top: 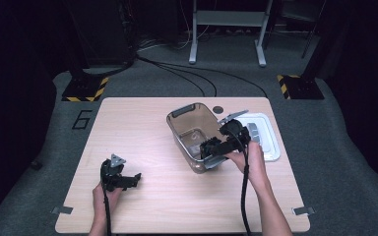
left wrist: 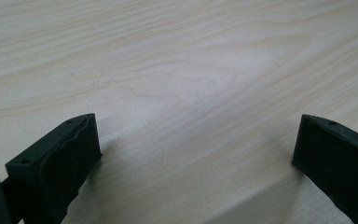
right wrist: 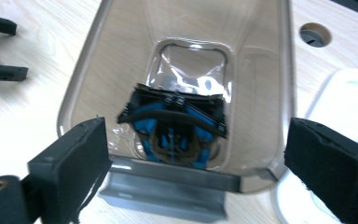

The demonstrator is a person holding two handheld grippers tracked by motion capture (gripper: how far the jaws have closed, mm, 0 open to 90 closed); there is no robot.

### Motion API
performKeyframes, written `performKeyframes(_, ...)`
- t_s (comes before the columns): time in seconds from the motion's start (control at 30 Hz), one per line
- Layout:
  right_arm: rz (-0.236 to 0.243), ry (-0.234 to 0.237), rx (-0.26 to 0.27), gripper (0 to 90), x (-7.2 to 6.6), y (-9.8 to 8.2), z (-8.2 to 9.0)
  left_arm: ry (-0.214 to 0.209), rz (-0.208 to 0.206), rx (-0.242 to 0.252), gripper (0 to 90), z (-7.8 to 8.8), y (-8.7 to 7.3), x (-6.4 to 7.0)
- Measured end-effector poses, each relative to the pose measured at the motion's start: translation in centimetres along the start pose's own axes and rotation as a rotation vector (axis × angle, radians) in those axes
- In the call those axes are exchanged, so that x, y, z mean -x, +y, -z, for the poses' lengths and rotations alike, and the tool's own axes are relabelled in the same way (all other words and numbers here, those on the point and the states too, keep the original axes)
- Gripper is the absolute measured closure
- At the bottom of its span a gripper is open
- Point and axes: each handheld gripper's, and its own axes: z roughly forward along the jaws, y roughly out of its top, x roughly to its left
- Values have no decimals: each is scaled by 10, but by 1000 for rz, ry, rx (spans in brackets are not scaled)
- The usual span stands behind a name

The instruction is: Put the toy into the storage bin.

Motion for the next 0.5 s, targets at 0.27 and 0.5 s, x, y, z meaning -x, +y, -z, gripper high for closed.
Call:
performKeyframes(0.27, -52, -40, 36, 0, 23, -14, 16, -2, -12, -10, 5, 1, 0, -1)
performKeyframes(0.5, -134, -108, 29, 0, 59, -37, 18, 0, -1, -1, 5, 0, 0, 0)
